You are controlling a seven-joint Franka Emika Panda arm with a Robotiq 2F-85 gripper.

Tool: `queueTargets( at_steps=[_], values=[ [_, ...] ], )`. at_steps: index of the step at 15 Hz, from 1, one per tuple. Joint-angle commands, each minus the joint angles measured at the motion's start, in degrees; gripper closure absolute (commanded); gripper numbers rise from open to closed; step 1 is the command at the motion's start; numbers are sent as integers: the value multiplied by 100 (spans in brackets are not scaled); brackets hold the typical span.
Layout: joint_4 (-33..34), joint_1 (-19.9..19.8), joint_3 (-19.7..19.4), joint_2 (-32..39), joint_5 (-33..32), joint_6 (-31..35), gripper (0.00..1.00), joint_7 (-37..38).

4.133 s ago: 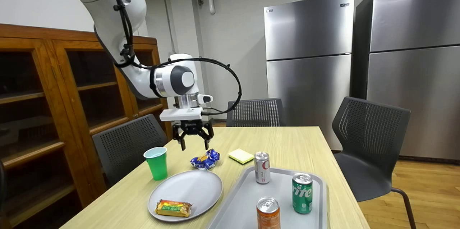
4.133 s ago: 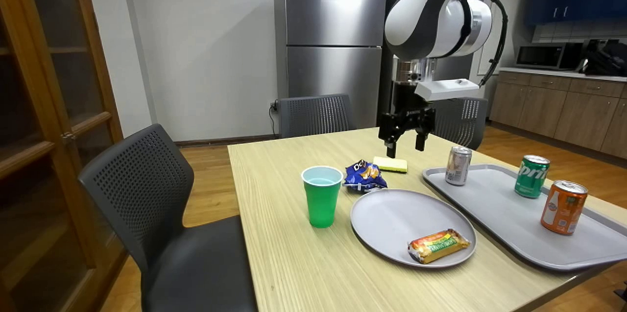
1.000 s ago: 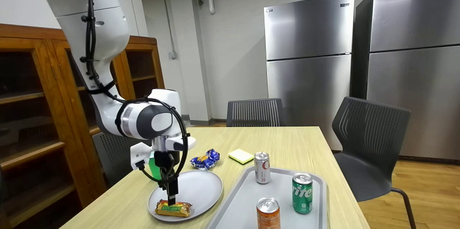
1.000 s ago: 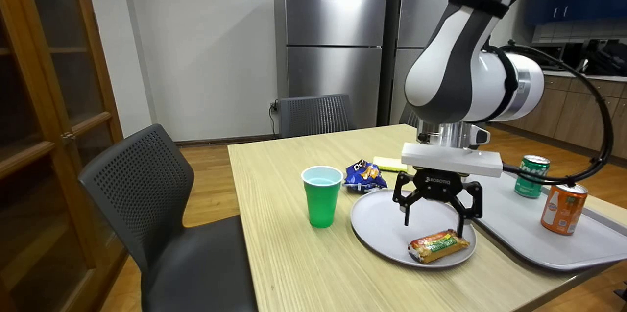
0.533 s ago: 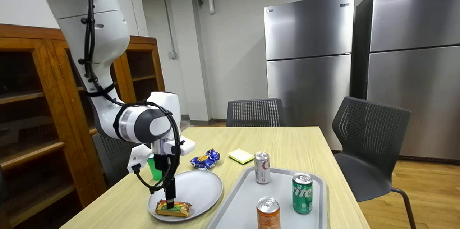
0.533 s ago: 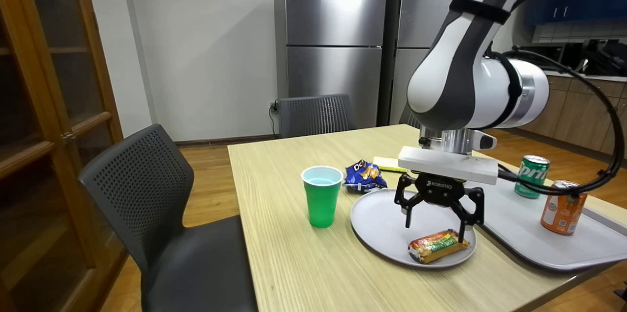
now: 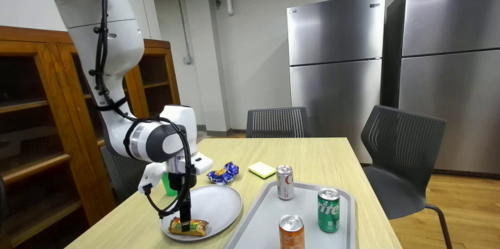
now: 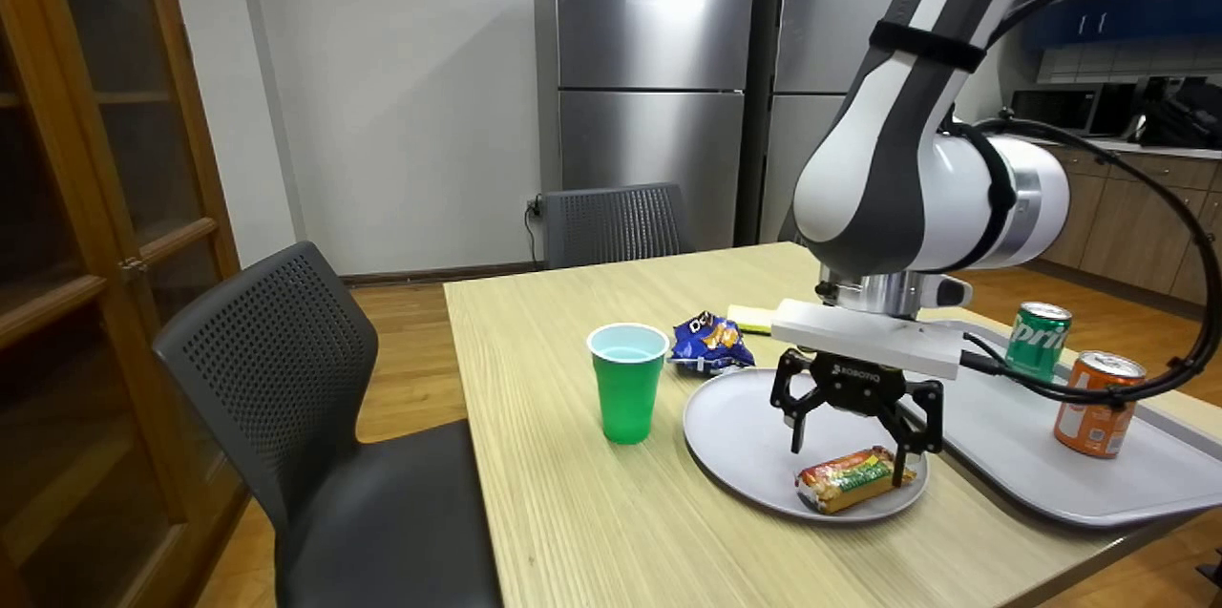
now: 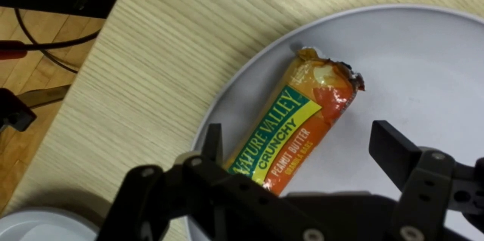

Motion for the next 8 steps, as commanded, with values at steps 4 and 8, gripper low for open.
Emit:
queueTargets(
  at_steps=[4, 8],
  values=[
    [6, 123, -41, 157, 165, 204, 0, 241],
    [1, 126, -33, 159, 188, 211, 23, 267]
  ],
)
